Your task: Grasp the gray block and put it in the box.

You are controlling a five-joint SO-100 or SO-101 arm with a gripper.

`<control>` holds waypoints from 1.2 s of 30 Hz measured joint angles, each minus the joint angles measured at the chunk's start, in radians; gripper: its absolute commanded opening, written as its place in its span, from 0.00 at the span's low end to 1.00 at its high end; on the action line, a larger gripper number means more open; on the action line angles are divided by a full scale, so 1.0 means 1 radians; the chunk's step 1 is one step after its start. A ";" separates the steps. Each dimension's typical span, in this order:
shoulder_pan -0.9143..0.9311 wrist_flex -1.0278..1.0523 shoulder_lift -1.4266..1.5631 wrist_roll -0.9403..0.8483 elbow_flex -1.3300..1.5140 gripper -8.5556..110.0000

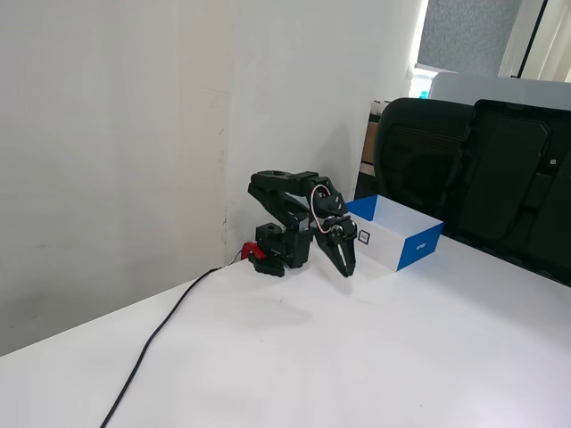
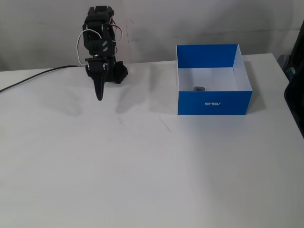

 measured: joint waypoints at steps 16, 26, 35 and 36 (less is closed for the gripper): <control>0.018 0.012 0.420 0.000 0.324 0.08; -0.017 0.032 0.445 0.000 0.377 0.10; -0.023 0.064 0.445 -0.002 0.397 0.10; -0.018 0.067 0.445 -0.008 0.397 0.10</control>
